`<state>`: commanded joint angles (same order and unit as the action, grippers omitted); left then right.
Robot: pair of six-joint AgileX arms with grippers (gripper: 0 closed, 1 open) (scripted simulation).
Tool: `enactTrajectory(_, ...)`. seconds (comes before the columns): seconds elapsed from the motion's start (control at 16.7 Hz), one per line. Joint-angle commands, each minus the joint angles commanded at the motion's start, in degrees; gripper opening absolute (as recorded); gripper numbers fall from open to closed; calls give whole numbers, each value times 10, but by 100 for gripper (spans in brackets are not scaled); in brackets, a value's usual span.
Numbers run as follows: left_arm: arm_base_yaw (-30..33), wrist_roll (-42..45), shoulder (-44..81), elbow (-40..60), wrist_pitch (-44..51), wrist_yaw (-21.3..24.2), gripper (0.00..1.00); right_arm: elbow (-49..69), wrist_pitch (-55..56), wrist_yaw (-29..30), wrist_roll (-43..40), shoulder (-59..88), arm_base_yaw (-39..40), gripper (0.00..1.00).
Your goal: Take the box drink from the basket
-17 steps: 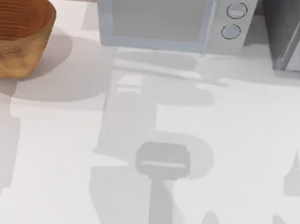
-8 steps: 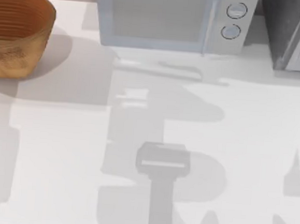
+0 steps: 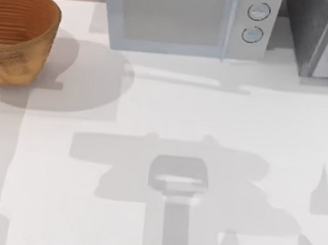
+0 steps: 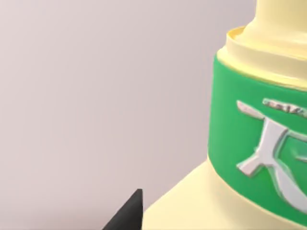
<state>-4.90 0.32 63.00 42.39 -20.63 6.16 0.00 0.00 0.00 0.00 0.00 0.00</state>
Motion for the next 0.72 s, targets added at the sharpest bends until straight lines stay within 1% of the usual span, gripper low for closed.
enactTrajectory(0.54, 33, -2, -434, -283, 137, -41, 0, 0, 0, 0, 0, 0, 0, 100)
enactTrajectory(0.72, 42, -3, -548, -364, 175, -52, 0, 0, 0, 0, 0, 0, 0, 100)
